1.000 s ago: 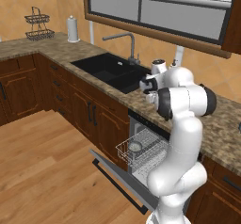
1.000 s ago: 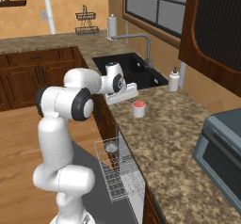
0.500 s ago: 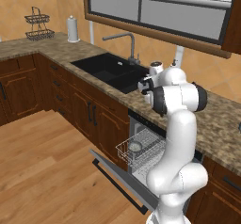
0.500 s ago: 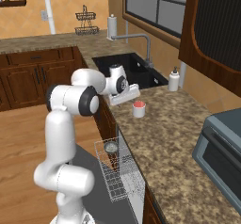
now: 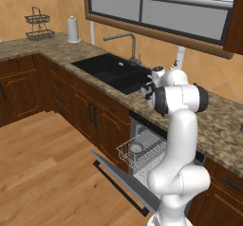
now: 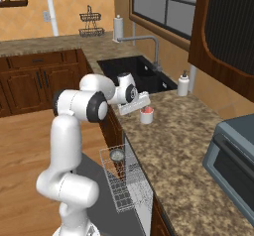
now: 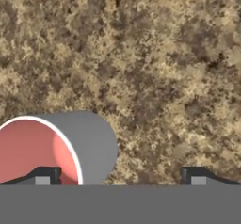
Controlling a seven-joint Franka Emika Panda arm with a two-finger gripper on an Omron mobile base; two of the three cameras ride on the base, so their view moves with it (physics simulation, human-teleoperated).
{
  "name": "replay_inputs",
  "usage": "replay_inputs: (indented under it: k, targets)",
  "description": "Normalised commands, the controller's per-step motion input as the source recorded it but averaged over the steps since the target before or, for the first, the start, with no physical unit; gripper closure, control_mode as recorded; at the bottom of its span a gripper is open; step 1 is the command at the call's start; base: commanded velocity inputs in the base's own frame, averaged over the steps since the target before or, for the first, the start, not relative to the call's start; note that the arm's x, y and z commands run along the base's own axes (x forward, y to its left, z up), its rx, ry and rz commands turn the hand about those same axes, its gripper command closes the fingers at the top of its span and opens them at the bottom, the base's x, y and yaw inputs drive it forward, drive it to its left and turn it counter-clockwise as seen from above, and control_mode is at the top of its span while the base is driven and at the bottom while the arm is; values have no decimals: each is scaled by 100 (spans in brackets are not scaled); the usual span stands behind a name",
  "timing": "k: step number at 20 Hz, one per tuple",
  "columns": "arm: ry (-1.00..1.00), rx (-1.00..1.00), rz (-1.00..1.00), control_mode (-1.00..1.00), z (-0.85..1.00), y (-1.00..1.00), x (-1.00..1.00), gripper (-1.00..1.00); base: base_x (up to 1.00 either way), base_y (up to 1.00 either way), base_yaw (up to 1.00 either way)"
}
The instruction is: Pick up the cup and bowl from the counter, place them in the dishwasher, and close the dishwasher door.
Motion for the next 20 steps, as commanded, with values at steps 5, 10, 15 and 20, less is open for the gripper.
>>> replay_inputs:
  k: [5, 10, 15, 20]
  targets:
    - [0, -1, 7, -100, -7, -20, 15, -100, 0, 0, 0]
    - [0, 0, 11, -100, -1, -12, 39, -100, 0, 0, 0]
    - [0, 0, 11, -100, 0, -16, 46, -100, 0, 0, 0]
    - [0, 0, 7, -100, 0, -31, 27, -100, 0, 0, 0]
